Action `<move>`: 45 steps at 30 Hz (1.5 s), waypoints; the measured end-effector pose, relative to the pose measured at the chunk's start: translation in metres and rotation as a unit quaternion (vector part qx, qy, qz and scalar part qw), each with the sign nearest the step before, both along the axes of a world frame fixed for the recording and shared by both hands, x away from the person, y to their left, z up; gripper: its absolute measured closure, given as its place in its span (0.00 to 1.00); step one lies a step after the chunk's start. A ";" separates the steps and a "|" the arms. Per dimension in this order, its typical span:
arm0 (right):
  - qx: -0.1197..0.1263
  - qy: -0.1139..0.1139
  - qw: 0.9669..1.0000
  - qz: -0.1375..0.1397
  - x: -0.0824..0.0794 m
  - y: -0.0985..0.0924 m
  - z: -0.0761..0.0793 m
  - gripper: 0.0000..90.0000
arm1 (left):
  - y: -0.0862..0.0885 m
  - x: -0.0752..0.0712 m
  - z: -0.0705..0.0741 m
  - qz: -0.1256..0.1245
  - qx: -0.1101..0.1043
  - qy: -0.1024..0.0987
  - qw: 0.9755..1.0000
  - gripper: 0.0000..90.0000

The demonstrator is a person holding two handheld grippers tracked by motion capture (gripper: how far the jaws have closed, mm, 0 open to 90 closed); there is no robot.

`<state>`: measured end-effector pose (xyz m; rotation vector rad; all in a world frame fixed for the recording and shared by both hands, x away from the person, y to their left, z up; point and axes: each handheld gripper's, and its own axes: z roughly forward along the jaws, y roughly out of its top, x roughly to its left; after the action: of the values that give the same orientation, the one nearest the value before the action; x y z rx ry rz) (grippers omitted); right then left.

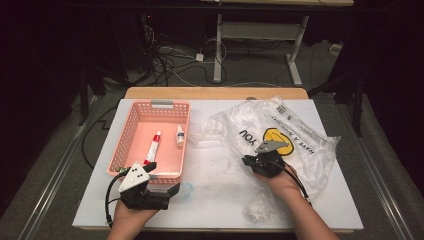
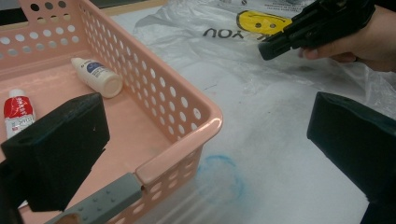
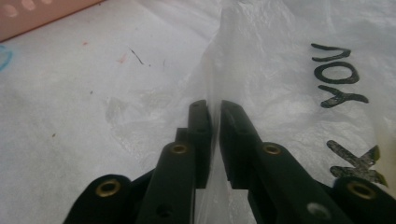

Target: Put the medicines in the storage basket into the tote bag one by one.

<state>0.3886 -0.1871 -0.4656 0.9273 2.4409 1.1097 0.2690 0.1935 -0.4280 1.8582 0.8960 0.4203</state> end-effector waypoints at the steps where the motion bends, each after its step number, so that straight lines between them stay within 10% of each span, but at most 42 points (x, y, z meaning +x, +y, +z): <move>1: 0.000 0.000 1.000 0.000 0.000 0.000 0.000 0.94 | 0.000 0.000 0.000 0.000 0.001 0.000 1.000 0.00; 23: 0.079 -0.075 0.994 -0.021 -0.010 -0.021 0.044 1.00 | 0.001 0.001 -0.001 0.002 -0.001 0.003 1.000 0.00; 45: 0.161 -0.143 0.975 -0.045 -0.020 -0.045 0.075 1.00 | 0.018 0.005 0.001 0.028 -0.008 0.006 1.000 0.00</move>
<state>0.3689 -0.2324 -0.3904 0.8843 2.0059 1.5194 0.2738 0.2111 -0.4273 1.8264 0.9590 0.4370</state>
